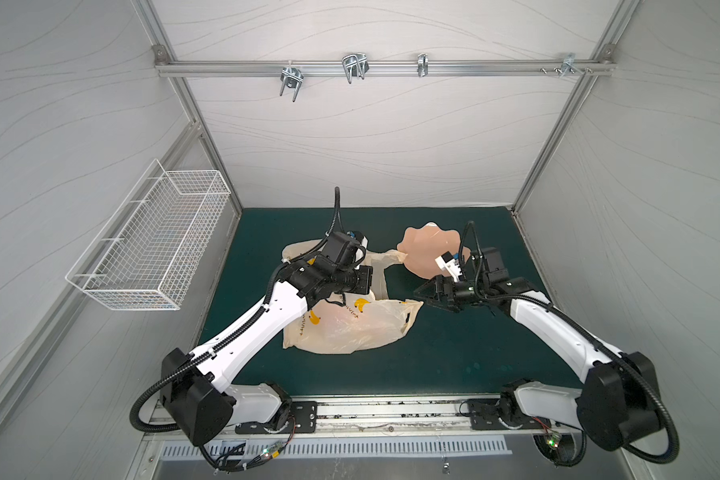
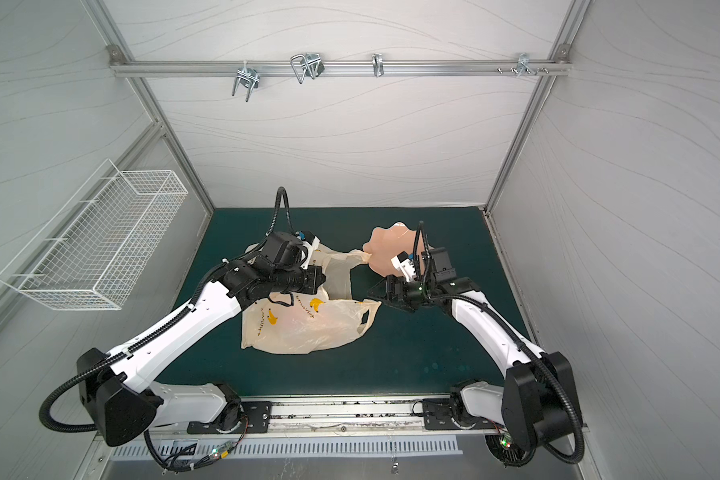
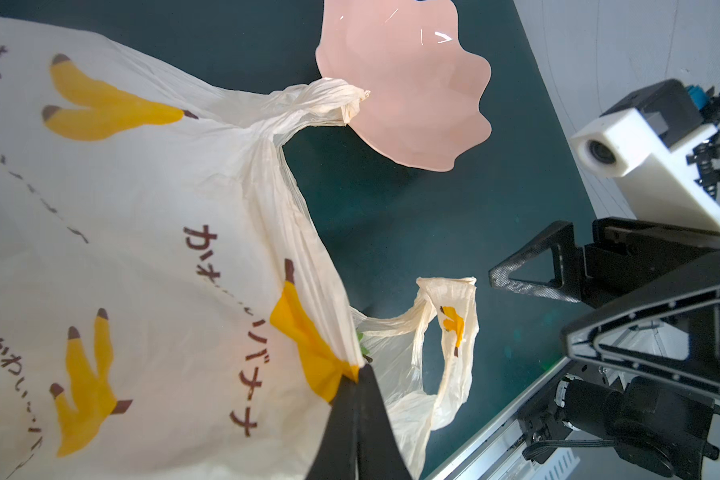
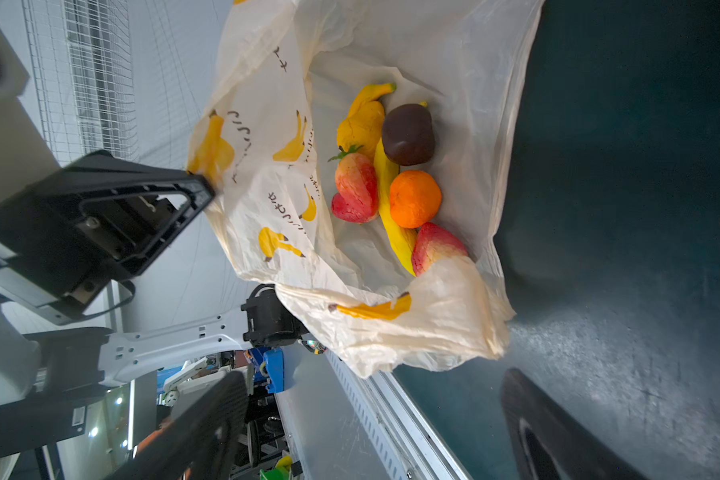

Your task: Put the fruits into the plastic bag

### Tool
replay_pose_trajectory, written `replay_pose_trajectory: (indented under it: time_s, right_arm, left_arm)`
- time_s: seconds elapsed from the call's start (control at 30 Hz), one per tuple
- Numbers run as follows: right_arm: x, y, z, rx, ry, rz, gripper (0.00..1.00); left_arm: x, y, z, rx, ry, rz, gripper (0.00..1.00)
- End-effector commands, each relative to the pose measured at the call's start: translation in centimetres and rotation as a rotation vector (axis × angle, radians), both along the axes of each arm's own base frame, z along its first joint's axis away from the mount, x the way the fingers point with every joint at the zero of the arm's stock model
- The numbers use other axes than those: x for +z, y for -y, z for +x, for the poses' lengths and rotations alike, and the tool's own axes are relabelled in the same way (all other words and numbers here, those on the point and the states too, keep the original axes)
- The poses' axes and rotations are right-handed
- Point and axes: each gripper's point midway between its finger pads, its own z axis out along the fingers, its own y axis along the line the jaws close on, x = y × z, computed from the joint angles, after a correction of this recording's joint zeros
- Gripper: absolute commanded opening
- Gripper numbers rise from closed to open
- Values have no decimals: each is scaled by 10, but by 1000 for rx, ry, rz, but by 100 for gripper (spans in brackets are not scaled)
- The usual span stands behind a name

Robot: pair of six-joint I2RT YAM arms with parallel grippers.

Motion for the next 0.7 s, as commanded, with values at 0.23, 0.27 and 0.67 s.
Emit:
replay_pose_trajectory:
  time_s: [0.23, 0.27, 0.67]
  right_arm:
    - [-32, 13, -23, 5, 28, -65, 87]
    - [-37, 12, -24, 11, 21, -70, 85]
    - [-86, -17, -11, 64, 11, -175, 72]
  left_arm:
    - [15, 3, 4, -19, 29, -10, 0]
    - [15, 4, 4, -21, 28, -9, 0]
    - [15, 4, 3, -22, 20, -11, 0]
